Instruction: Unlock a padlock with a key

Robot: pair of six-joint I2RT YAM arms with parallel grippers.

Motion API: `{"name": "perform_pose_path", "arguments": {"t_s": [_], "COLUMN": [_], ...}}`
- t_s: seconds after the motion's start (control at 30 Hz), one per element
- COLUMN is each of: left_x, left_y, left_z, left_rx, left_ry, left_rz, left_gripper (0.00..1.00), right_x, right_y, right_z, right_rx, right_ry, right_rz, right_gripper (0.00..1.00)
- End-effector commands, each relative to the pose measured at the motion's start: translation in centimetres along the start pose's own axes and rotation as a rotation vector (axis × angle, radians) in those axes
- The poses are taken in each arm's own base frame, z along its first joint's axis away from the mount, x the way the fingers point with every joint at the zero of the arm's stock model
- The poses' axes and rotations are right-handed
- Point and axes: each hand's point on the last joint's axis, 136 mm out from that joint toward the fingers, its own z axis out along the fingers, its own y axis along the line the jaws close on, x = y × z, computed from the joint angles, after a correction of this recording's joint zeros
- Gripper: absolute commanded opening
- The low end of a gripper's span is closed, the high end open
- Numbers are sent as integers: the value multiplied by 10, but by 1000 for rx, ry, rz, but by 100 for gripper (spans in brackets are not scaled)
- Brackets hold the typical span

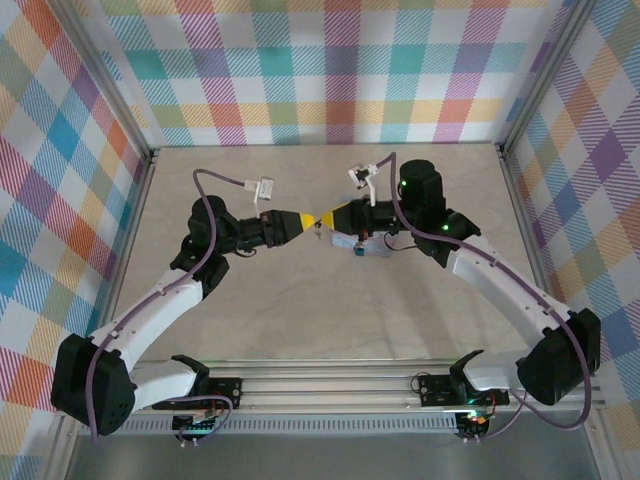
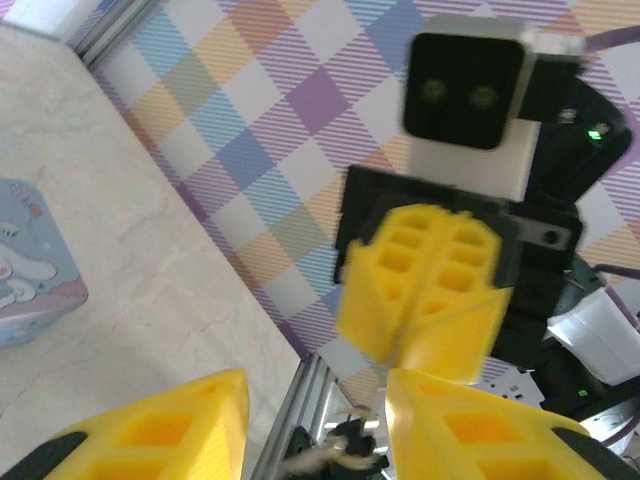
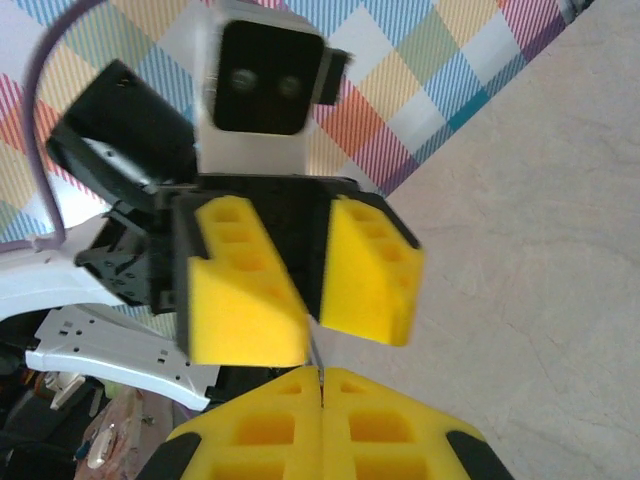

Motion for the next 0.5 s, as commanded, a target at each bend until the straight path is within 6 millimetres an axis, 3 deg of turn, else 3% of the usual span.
{"name": "perform_pose_path", "arguments": {"t_s": [0.0,0.13,0.47], "left_x": [-1,7,7], "left_y": [-10,-16,-21], "left_z": [2,8,9], "left_rx": [50,75,86], "left_ry": [-13,23,28], "left_rz": [21,16,18], "left_gripper": [43,43,37], "right_x": [-2,0,-2], "right_y": [11,8,2], "right_z": [-6,-5,-3], "right_rx": [-39,-38,-19], "right_ry": [-24,-33,-39], "right_rz": [-14,-5,3], "right_gripper": [0,0,0]}}
